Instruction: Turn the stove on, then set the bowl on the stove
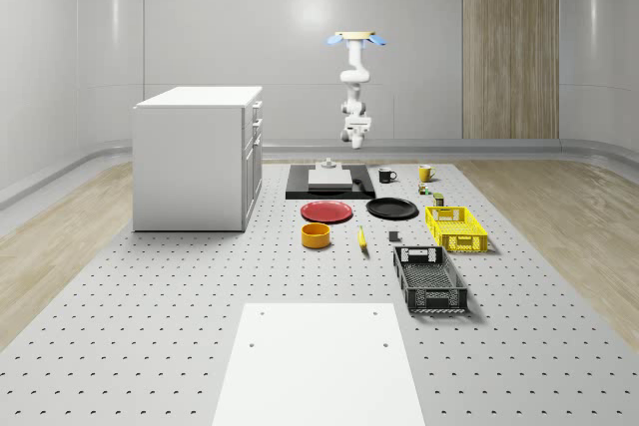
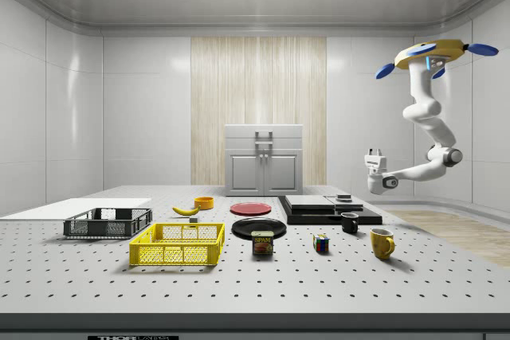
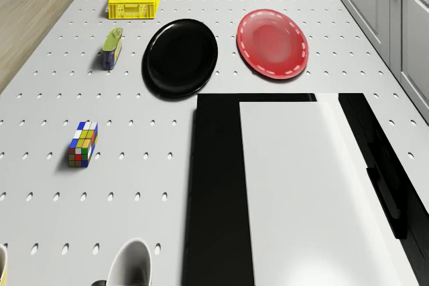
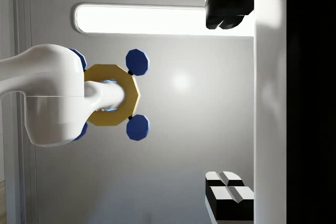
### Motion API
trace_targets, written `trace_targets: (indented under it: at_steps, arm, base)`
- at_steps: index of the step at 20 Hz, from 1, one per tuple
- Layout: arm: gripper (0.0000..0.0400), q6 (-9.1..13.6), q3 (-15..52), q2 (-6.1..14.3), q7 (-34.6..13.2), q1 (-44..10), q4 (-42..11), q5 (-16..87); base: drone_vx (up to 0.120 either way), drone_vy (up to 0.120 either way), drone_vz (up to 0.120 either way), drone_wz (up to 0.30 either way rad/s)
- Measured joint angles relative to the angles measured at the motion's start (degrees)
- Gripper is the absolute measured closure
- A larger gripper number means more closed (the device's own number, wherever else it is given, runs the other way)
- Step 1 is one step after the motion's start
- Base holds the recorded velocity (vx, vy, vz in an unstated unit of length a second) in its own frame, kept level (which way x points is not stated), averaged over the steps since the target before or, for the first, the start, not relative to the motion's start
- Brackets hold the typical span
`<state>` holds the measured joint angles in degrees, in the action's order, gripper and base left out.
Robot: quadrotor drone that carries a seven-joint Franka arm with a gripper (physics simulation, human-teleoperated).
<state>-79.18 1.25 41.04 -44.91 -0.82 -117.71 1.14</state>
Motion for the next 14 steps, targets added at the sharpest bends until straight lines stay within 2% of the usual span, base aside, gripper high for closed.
trace_targets:
  at_steps: [8,14]
  arm:
    - [0.0000,-0.4,2.7,0.3,-0.5,-0.8,-0.4,3.8]
    - [0.0000,-0.8,9.1,0.7,-1.7,-2.8,-1.7,12.8]
  base:
    - [0.000,-0.120,0.000,0.000]
    - [0.000,-0.120,0.000,0.000]
